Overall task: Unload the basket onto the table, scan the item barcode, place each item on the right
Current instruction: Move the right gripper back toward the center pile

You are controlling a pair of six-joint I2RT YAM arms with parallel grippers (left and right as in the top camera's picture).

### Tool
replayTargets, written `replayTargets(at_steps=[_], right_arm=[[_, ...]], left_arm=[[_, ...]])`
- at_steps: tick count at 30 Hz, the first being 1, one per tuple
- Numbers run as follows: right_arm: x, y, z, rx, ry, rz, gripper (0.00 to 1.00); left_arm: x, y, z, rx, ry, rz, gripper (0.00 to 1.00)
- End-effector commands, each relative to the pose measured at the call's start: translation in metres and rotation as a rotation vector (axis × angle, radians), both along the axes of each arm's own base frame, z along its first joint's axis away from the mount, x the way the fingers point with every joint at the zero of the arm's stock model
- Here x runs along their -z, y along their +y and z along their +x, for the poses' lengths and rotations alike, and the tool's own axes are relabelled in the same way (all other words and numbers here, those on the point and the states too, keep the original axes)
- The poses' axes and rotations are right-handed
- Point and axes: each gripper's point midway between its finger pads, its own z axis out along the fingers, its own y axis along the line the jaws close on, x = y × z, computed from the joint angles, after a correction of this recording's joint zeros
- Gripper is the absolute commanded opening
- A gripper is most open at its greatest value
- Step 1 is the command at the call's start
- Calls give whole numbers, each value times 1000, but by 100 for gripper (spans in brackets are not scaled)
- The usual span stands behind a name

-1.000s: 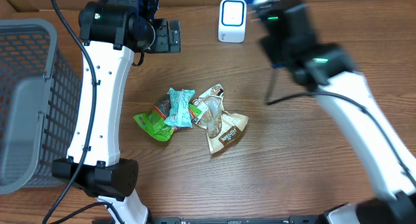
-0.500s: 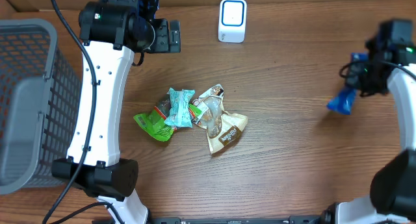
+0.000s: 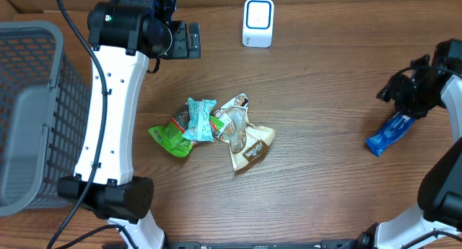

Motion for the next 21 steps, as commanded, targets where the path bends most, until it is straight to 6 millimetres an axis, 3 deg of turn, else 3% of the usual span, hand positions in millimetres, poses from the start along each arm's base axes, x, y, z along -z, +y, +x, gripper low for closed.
replayTargets(at_steps=[1,5,10,14,21], right_arm=[[-48,27,29,-65,-159,142,59],[-75,64,44,-158,-231,217,56],[-73,132,48,-359,-249,215,63],[-57,191,38,-540,-217,194,72],[0,276,7,-838,-108,181,86]], left_arm=[[4,3,3,-10,6,12,100],[4,3,3,-10,6,12,100],[4,3,3,-10,6,12,100],[4,3,3,-10,6,12,100],[4,3,3,-10,6,12,100]])
